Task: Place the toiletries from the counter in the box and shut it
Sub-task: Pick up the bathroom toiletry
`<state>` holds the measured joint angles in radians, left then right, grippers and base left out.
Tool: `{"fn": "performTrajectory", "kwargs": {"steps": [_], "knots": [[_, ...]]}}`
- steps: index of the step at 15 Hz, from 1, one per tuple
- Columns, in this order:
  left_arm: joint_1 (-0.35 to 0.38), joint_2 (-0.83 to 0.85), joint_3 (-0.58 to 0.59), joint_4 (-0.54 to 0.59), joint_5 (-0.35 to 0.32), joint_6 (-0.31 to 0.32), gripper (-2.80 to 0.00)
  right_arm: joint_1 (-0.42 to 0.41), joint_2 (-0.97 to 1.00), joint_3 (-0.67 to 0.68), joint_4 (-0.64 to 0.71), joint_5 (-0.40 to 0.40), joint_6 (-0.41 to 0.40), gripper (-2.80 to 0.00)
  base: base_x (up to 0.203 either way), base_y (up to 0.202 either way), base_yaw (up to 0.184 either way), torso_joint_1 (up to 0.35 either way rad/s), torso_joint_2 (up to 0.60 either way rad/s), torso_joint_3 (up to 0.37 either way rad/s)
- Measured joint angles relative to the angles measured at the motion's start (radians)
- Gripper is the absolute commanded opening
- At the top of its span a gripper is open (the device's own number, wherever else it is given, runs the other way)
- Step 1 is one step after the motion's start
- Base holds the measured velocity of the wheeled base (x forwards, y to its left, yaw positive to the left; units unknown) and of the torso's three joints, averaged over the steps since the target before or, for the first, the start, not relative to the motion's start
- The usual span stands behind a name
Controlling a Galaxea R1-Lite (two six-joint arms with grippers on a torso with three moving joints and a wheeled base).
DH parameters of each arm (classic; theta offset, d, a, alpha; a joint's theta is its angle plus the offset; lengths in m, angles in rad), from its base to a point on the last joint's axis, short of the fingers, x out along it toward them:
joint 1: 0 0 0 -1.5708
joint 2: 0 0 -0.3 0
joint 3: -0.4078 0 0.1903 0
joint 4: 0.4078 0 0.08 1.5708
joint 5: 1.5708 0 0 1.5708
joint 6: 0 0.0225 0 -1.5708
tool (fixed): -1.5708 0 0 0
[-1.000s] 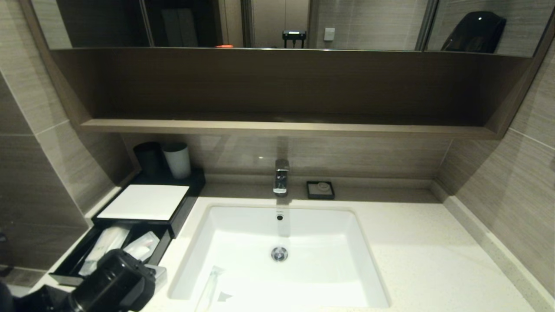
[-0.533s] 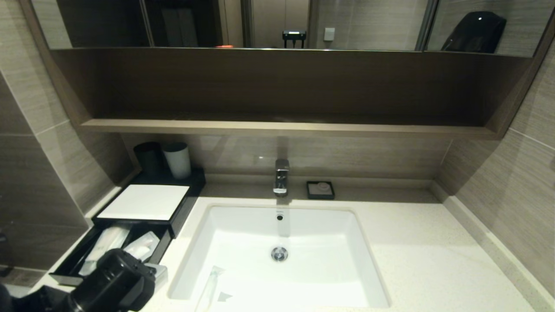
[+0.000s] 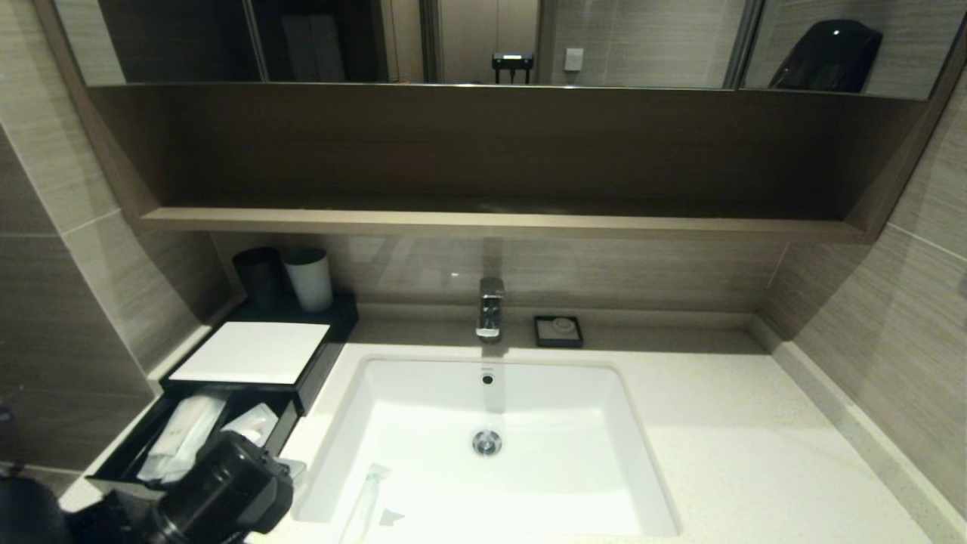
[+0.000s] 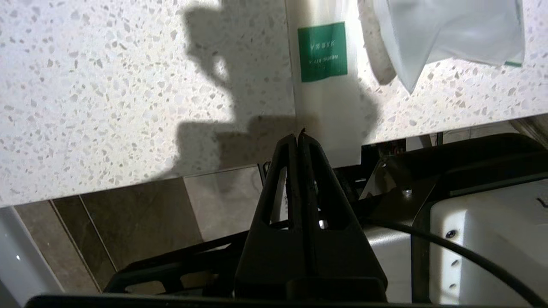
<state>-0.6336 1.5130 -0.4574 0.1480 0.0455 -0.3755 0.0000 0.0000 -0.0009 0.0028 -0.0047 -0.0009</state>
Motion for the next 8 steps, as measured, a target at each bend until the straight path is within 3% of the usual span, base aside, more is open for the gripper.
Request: {"fn": "performTrajectory", "kwargs": {"steps": [8], "knots": [[0.055, 0.101, -0.016, -0.132, -0.026, 0.034, -2.8, 0.0, 0.0, 0.0, 0.0, 0.0, 0.0, -2.8, 0.0, 0.0, 0.0, 0.0, 0.0, 0.0]]}}
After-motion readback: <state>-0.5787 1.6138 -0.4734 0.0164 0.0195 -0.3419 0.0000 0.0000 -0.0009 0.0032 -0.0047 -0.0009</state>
